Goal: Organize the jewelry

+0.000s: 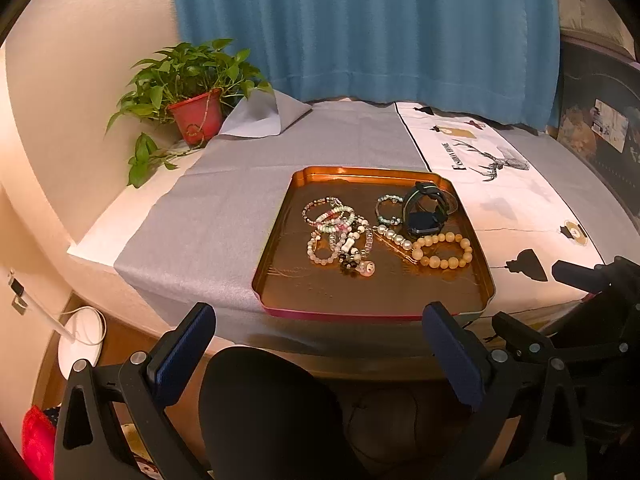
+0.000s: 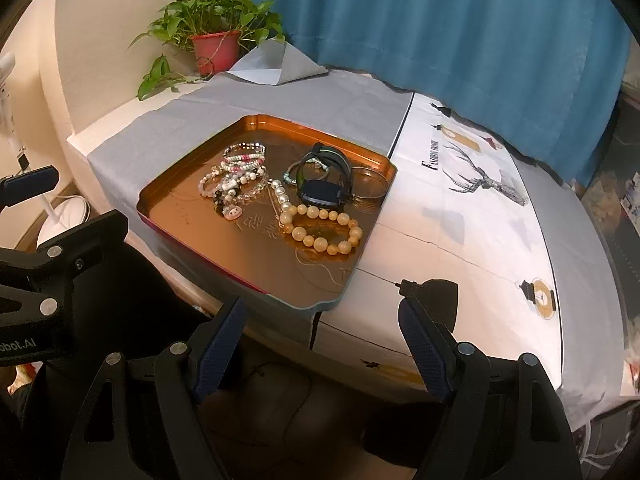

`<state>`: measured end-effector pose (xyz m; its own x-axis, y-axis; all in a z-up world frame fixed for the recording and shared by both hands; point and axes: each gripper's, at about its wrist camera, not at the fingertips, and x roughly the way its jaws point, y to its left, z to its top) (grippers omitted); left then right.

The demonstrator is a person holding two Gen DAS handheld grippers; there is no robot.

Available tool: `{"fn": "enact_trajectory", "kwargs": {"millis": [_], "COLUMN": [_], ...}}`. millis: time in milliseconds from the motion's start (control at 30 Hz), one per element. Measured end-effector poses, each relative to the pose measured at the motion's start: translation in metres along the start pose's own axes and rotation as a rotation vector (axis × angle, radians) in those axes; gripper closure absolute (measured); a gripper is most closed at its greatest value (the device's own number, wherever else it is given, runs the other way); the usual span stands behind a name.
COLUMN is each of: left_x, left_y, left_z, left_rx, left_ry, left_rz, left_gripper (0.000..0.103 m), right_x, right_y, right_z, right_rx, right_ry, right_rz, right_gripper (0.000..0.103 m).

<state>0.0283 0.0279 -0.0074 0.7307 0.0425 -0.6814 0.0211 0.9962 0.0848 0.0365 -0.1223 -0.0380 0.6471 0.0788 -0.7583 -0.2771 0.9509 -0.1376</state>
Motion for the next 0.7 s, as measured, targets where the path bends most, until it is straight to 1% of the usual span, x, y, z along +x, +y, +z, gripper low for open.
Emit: {"fn": "enact_trajectory", "kwargs": {"millis": [700], "left_x": [0.0000], "left_y": [0.0030], "left_z": [-0.0020], "left_rx": [-0.014], "left_ry": [0.008], "left_rz": [0.006], "left_gripper": [0.000], "right_x": [-0.0010], "right_y": [0.0021], "right_z": [0.0004], "right_rx": [0.000], "right_ry": [-0.002], "right_rz": [-0.003], "right_gripper": [0.024]}}
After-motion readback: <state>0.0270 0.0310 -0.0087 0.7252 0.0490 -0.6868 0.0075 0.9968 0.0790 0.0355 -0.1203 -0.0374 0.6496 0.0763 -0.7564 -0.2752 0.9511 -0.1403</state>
